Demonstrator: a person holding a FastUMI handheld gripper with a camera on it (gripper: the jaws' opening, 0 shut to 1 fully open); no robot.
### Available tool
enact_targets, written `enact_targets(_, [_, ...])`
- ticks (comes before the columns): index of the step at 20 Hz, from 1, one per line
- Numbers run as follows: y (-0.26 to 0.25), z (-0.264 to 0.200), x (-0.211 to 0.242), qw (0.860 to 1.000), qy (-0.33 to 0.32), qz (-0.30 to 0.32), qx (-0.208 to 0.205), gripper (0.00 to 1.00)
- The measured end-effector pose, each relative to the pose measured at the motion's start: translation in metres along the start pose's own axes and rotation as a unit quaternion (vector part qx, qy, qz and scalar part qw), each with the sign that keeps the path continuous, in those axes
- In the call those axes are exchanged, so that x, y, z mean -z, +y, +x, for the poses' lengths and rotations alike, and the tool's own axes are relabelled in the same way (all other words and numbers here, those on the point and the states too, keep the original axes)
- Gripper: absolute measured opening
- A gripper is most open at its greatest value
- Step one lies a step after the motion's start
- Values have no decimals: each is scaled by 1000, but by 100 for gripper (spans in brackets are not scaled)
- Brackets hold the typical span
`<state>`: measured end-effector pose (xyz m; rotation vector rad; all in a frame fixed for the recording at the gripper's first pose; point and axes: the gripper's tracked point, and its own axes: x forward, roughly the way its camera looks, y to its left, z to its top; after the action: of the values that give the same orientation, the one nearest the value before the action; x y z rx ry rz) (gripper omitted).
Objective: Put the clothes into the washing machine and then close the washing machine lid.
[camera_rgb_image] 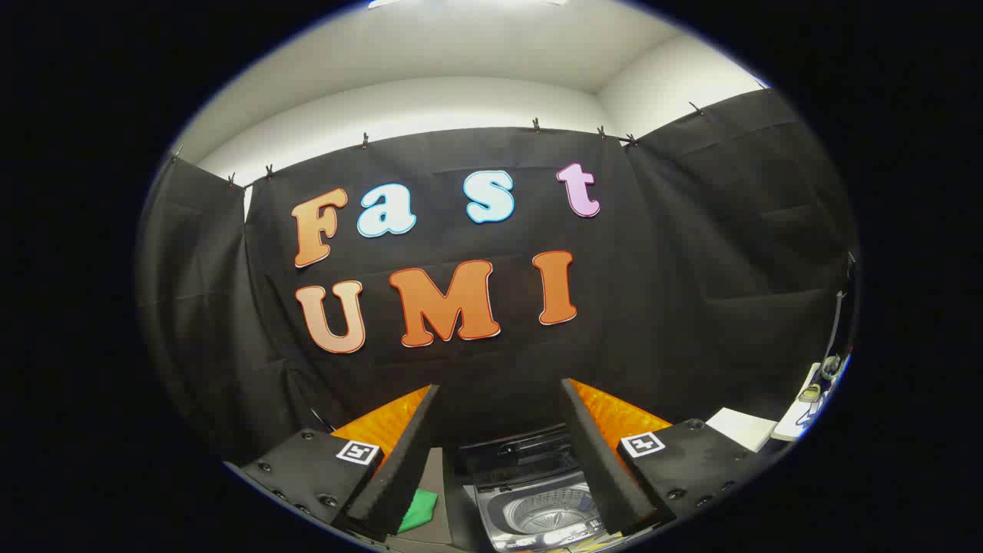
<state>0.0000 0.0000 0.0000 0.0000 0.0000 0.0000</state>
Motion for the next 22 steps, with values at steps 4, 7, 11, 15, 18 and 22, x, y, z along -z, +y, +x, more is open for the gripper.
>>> enact_targets(4, [0, 2, -1, 1000, -2, -2, 0, 98])
enact_targets(7, [2, 5, -1, 1000, 1, -4, -1, 98])
enact_targets(11, [9, 10, 2, 1000, 4, -5, -5, 98])
enact_targets(15, [17, 14, 7, 1000, 8, -7, -12, 98])
enact_targets(18, [24, 18, 10, 1000, 11, -6, -16, 98])
enact_targets(22, [46, 19, 26, 999, 24, 0, -38, 98])
